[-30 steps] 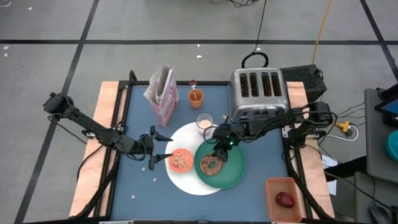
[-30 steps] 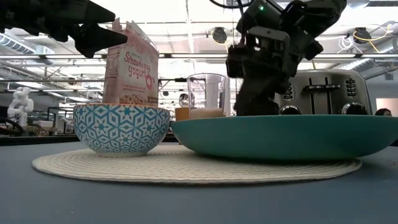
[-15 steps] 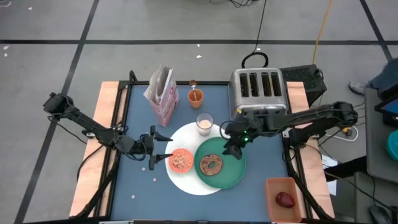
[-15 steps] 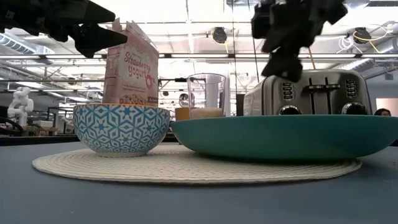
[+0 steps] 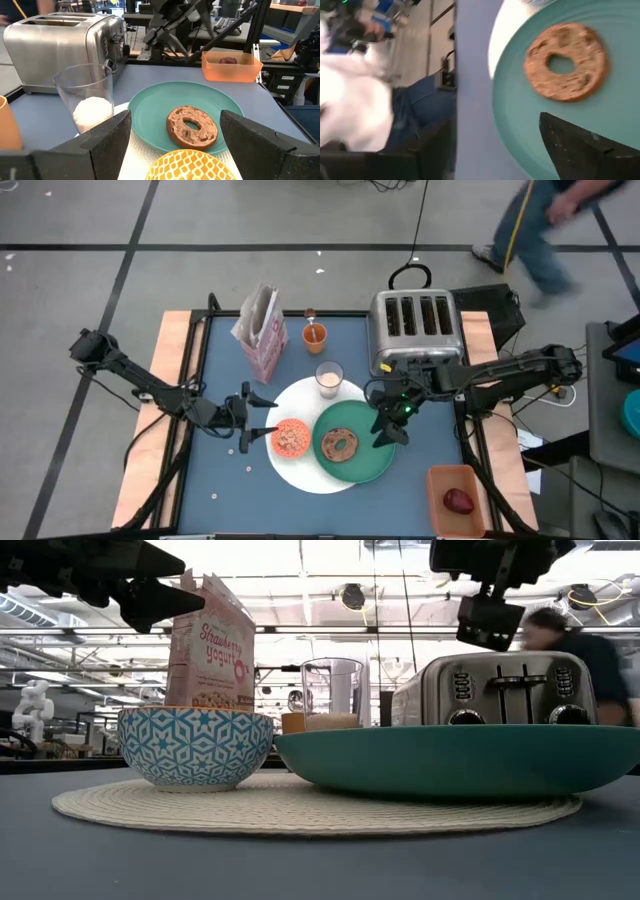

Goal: Arrange a breakfast setting
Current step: Put the apple on the green plate

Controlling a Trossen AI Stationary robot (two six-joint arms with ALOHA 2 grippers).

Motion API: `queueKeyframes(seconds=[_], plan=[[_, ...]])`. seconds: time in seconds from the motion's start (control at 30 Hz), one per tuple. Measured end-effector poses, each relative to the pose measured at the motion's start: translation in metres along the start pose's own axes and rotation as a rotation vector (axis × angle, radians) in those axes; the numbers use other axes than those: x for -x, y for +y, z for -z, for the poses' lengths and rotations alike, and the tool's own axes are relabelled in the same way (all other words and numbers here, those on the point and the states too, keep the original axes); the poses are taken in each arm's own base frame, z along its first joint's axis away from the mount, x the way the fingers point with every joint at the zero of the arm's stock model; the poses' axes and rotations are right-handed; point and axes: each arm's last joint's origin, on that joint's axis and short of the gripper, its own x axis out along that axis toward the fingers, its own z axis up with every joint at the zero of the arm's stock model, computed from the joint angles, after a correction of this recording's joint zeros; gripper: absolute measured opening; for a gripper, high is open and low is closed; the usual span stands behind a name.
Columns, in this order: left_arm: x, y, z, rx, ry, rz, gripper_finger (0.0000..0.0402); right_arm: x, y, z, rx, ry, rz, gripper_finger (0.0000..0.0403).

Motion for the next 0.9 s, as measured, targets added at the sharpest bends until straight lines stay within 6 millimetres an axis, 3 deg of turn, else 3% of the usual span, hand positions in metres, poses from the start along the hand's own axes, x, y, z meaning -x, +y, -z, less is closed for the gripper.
queueKeyframes(seconds=[0.23,0.5,0.9], plan=[[0.000,0.000,0.000,0.000,0.000,0.000,0.0308,0.000,0.000,0.000,-0.056,0.008,-0.007,0.0322],[0.000,0.000,0.000,0.004,0.000,0.000,0.0308,-0.002,0.008,0.006,-0.164,0.064,-0.055,0.0324],[0.000,0.000,0.000,0.019,0.000,0.000,0.0308,0.000,0.053,0.057,-0.298,0.064,0.082,0.0324]])
